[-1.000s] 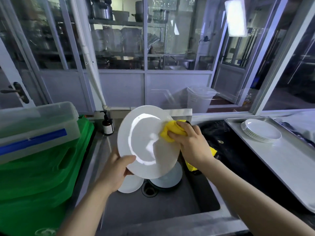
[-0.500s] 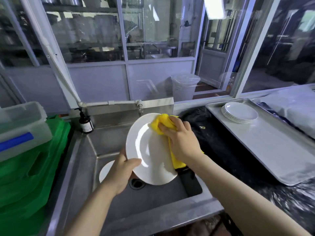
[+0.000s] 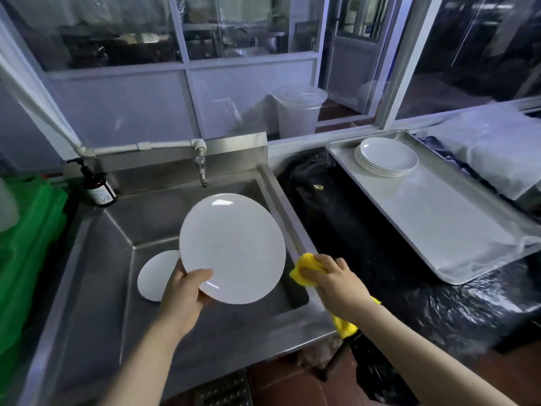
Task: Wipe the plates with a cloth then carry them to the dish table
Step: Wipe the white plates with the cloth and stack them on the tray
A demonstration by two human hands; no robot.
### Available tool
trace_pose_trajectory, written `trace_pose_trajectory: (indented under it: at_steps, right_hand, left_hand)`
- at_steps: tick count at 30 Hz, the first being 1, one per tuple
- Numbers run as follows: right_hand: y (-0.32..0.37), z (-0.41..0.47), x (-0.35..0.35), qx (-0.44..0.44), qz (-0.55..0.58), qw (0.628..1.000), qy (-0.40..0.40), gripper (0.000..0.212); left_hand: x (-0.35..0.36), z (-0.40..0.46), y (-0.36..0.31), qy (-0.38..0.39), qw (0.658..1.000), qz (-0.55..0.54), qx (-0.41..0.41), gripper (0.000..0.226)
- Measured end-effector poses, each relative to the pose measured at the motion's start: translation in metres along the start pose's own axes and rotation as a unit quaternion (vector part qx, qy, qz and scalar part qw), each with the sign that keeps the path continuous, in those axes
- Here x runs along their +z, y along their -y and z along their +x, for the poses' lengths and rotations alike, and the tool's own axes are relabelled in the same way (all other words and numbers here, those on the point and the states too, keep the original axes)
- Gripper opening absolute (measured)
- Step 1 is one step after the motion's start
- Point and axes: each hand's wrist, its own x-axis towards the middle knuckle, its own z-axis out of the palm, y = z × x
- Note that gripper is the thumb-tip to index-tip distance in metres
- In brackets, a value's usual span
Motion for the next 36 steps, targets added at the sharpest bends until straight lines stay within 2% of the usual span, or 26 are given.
trace_pose_trajectory:
  at_steps: [3,7,12,14,16,17,20,22,24,30,33,36]
  right_hand:
    - [-0.008,-0.009,0.030,-0.026,0.007,0.998,0.065,0.068]
    - [-0.010,-0.017,0.052,-0.036,0.099,0.989,0.103,0.060]
    - [-0.004,-0.020,0.045,-0.020,0.126,0.991,0.047,0.051]
    - [0.007,-0.019,0.033,0.016,0.181,0.983,0.024,0.044]
    - [0.022,-0.016,0.016,0.081,0.309,0.948,0.017,0.038]
    - [0.029,-0.013,0.008,0.117,0.388,0.914,0.023,0.036]
    - [0.052,-0.002,-0.011,0.185,0.623,0.757,0.069,0.026]
    - [0.065,0.003,-0.018,0.199,0.717,0.660,0.102,0.022]
    - [0.075,0.008,-0.021,0.199,0.767,0.602,0.105,0.020]
    - [0.077,0.018,-0.018,0.197,0.804,0.559,0.043,0.029]
    - [0.066,0.017,-0.016,0.204,0.817,0.539,0.000,0.031]
    - [0.046,0.016,-0.018,0.210,0.821,0.531,-0.033,0.031]
  left_hand:
    - [0.002,-0.003,0.013,-0.028,0.999,-0.009,-0.025,0.047]
    - [0.006,-0.007,0.021,-0.046,0.998,-0.015,-0.045,0.046]
    - [0.005,-0.001,0.022,-0.029,0.997,-0.018,-0.063,0.048]
    - [0.001,0.002,0.020,-0.019,0.997,-0.020,-0.070,0.047]
    - [-0.003,0.005,0.019,-0.009,0.997,-0.024,-0.076,0.045]
    - [-0.005,0.007,0.017,-0.006,0.997,-0.027,-0.078,0.043]
    - [-0.016,0.011,0.015,-0.001,0.996,-0.033,-0.085,0.040]
    - [-0.024,0.014,0.012,0.011,0.996,-0.032,-0.085,0.036]
    - [-0.029,0.018,0.009,0.034,0.995,-0.019,-0.088,0.034]
    - [-0.030,0.034,0.006,0.078,0.990,-0.012,-0.120,0.032]
    - [-0.018,0.048,0.002,0.099,0.985,-0.008,-0.139,0.042]
    - [0.005,0.063,-0.001,0.128,0.980,0.004,-0.149,0.040]
